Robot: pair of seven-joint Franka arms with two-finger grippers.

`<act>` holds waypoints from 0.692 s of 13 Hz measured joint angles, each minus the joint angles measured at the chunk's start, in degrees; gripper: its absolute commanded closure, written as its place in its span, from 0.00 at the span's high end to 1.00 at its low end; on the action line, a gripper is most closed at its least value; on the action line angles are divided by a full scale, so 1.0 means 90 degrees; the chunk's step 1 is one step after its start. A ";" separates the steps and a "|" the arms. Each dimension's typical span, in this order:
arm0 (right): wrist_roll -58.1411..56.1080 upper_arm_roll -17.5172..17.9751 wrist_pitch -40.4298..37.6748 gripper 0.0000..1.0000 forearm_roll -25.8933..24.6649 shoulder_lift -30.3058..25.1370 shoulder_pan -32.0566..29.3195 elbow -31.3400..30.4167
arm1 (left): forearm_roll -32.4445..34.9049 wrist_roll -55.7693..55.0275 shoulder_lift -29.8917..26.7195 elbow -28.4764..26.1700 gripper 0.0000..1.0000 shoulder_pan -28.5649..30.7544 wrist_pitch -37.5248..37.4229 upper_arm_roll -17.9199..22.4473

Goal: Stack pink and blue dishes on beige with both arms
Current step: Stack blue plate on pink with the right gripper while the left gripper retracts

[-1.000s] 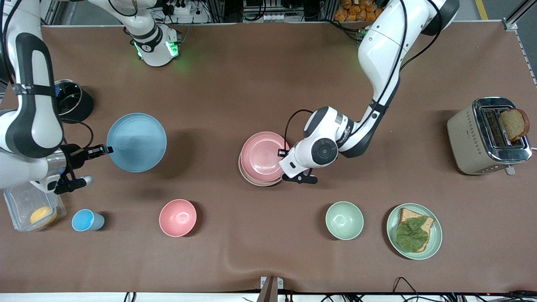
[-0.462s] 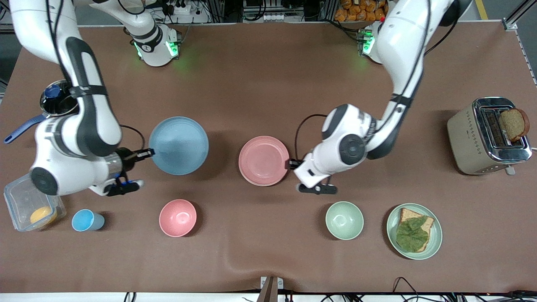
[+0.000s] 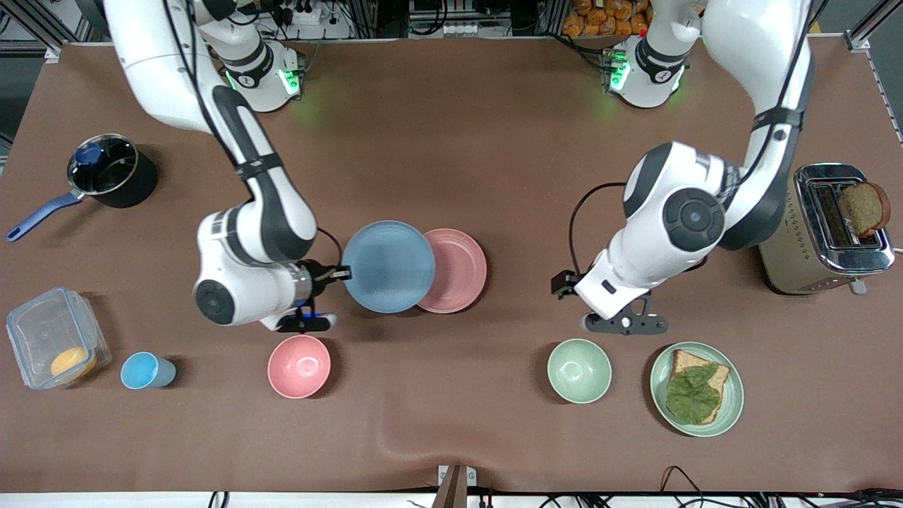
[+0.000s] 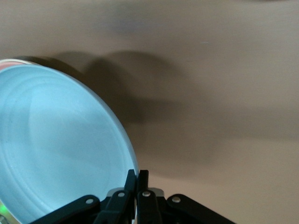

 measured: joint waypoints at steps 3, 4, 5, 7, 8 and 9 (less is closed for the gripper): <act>0.0296 -0.0001 0.0701 0.00 0.0285 0.0311 0.0466 0.0001 | 0.0009 0.0069 -0.0832 0.0004 1.00 0.0385 -0.1036 -0.0007; 0.0369 -0.0002 0.0802 0.00 0.0349 0.0389 0.0599 0.0004 | 0.0009 0.0236 -0.1110 -0.0002 1.00 0.0500 -0.1344 -0.0007; 0.0400 -0.0002 0.0833 0.00 0.0436 0.0443 0.0697 0.0005 | 0.0008 0.0459 -0.1343 -0.0012 1.00 0.0627 -0.1548 -0.0003; 0.0404 -0.0004 0.0843 0.18 0.0570 0.0469 0.0829 0.0007 | 0.0003 0.0886 -0.1697 -0.0101 1.00 0.0886 -0.1696 0.0117; 0.0407 -0.0004 0.0845 0.71 0.0604 0.0469 0.0857 0.0011 | -0.0035 0.1123 -0.1830 -0.0205 1.00 0.1002 -0.1702 0.0275; 0.0410 -0.0008 0.0846 1.00 0.0619 0.0469 0.0860 0.0012 | -0.0093 0.1380 -0.1941 -0.0345 1.00 0.1094 -0.1702 0.0488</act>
